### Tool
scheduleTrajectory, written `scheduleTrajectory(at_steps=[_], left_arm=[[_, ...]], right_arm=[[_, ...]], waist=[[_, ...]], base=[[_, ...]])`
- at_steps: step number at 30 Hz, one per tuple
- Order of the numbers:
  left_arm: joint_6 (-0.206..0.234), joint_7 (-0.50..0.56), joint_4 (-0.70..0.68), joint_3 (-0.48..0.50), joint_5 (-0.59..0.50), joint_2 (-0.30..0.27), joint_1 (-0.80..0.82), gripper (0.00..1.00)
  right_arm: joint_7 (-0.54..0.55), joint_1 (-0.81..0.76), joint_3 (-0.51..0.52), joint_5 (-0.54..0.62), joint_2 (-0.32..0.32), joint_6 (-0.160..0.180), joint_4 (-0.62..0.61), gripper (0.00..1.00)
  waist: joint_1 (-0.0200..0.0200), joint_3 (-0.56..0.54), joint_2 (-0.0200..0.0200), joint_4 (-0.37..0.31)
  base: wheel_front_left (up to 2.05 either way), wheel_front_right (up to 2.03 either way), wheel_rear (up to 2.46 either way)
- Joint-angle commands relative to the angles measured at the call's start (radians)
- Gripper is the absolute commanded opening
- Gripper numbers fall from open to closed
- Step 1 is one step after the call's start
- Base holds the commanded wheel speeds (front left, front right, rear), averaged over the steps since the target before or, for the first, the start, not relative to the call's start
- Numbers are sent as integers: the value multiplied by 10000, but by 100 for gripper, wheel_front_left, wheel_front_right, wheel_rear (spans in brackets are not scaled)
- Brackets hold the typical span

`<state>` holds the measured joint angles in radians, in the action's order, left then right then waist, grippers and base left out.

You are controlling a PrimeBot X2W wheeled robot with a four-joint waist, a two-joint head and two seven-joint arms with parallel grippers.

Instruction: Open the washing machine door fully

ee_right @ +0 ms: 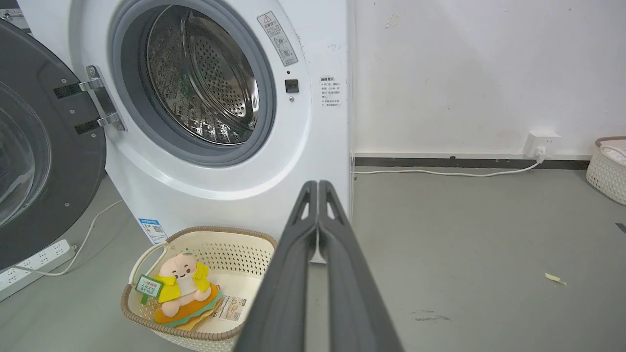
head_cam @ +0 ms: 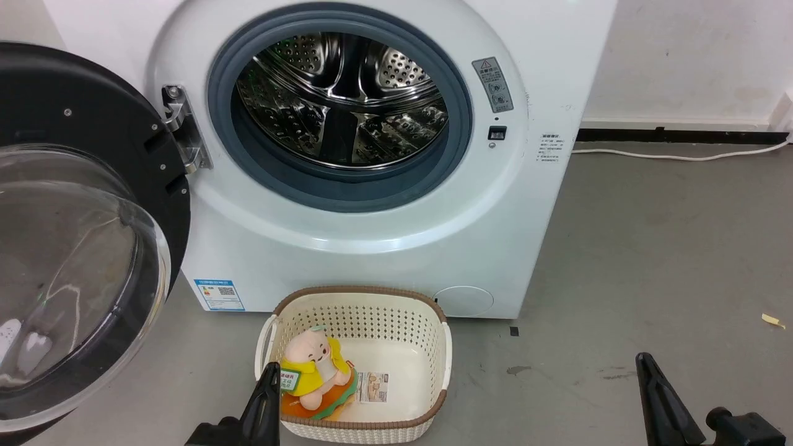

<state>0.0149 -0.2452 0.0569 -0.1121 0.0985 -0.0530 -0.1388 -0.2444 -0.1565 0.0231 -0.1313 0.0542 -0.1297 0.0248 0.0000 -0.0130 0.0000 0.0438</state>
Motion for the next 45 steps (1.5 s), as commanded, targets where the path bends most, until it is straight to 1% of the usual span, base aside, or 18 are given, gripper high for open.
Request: scheduleTrajectory(at_steps=[1,45], left_arm=[[-9,78,-39,51,-62,2,98,0],[-62,977,-240,456,-412,12,586,0]], right_arm=[[61,110,-10,91,-5,-1,-16,0],[964,661,-93,554,-18,-4,-104,0]], waist=[[0,2,0,-8],[0,51,0,-171]], base=[[0,0,0],[0,0,0]])
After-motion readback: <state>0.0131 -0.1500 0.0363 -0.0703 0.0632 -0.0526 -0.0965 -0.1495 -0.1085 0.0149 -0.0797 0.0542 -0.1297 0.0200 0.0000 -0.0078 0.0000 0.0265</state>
